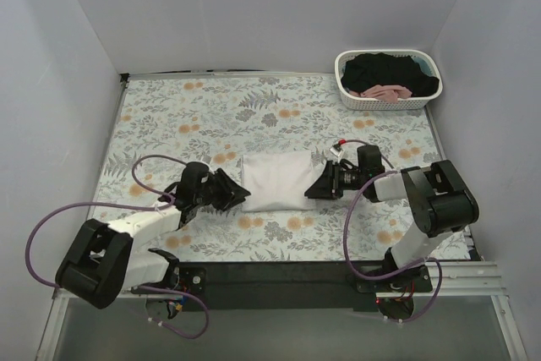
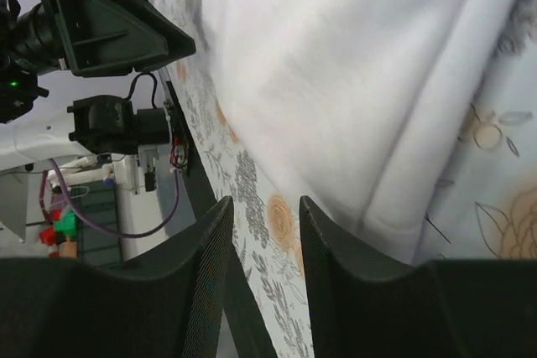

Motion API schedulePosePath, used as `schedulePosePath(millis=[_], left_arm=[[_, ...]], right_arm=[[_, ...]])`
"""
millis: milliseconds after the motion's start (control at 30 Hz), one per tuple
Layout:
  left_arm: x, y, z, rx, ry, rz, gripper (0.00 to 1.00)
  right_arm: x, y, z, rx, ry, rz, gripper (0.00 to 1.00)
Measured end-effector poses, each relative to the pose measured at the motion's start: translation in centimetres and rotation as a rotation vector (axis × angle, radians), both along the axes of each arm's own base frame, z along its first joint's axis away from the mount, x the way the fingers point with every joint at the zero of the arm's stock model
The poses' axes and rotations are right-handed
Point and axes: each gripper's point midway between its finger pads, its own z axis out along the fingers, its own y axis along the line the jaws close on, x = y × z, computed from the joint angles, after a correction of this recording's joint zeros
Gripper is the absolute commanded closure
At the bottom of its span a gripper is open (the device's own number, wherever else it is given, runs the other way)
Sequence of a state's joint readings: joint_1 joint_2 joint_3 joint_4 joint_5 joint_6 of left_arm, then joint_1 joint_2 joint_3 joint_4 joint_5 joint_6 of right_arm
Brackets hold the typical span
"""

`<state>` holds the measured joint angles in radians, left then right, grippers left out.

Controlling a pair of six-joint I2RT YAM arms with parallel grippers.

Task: Fold and stack the t-shirts
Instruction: Fold the tshirt

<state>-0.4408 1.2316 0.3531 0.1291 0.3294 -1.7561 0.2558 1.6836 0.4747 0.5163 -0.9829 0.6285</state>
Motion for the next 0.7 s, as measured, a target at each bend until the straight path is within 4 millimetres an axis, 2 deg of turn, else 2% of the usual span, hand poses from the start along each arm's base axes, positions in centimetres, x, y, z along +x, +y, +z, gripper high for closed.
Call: schedulePosePath(millis=[100,233,300,367,433,500,633,700], left_arm=[[1.4,-0.5,2.6,-0.038,-0.070,0.016,0.63],[5.1,-2.1,6.0,-0.075,-0.153,0.022,0.61],[7.5,-3.1,6.9,-0.089,-0.179,0.019,0.62],[9.8,-3.8,6.5,-0.091,-0.183,0.020,0.62],[11.6,-4.2,5.0,-0.079,-0.162,0.026,0.63],[12.9,-4.2,2.9,-0.063,-0.133,0.033,0.65],[14.3,-3.0,-1.3,-0.033,-0.057,0.064,0.70],[14.8,-2.5,-2.0,-0.061,-0.037,0.071,0.70]], right_arm=[[2.1,0.5,2.8,0.021,-0.087,-0.020,0.54],[6.5,1.5,6.9,0.049,-0.209,-0.067,0.53],[8.5,2.0,8.4,0.060,-0.250,-0.083,0.53],[10.5,2.7,8.9,0.065,-0.263,-0.095,0.53],[12.1,3.4,8.2,0.061,-0.251,-0.102,0.54],[13.2,4.0,6.7,0.050,-0.211,-0.109,0.54],[14.3,4.3,2.4,0.013,-0.118,-0.131,0.54],[14.4,4.0,0.4,-0.004,-0.070,-0.145,0.55]])
